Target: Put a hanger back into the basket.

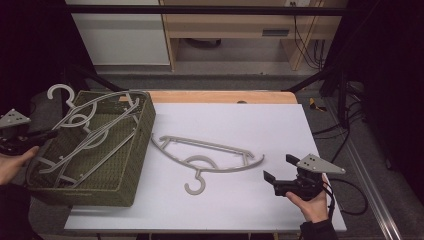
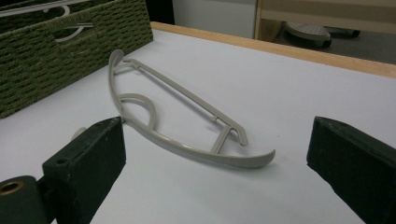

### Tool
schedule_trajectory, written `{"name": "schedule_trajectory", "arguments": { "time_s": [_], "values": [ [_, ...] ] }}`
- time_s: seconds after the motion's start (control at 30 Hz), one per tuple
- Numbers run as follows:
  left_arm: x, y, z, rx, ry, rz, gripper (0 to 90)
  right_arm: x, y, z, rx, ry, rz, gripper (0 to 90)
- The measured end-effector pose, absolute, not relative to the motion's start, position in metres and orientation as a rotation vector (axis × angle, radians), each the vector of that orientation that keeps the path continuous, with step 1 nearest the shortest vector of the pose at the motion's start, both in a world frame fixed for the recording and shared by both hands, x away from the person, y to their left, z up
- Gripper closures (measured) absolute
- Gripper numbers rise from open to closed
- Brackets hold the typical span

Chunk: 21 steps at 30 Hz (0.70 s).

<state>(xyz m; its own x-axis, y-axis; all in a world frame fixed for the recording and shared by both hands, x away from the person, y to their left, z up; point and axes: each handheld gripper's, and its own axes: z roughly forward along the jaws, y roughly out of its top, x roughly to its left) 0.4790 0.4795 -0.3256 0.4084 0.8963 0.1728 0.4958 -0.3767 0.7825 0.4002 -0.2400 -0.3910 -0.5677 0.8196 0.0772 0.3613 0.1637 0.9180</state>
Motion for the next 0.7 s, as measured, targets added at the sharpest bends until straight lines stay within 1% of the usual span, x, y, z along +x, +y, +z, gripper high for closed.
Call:
{"name": "schedule_trajectory", "arguments": {
  "time_s": [0.33, 0.43, 0.63, 0.7],
  "values": [
    [0.481, 0.483, -0.333, 2.024, 1.214, 0.801, 82.7, 0.400, -0.240, -0.391, 1.122, 2.005, 1.389, 4.8],
    [0.482, 0.480, -0.336, 2.054, 1.218, 0.799, 82.8, 0.400, -0.240, -0.391, 1.124, 2.007, 1.389, 4.8],
    [0.486, 0.472, -0.351, 2.047, 1.252, 0.781, 82.8, 0.399, -0.240, -0.390, 1.125, 2.005, 1.388, 4.8],
    [0.487, 0.469, -0.357, 2.073, 1.265, 0.775, 82.8, 0.399, -0.240, -0.390, 1.123, 2.006, 1.388, 4.8]
  ]
}}
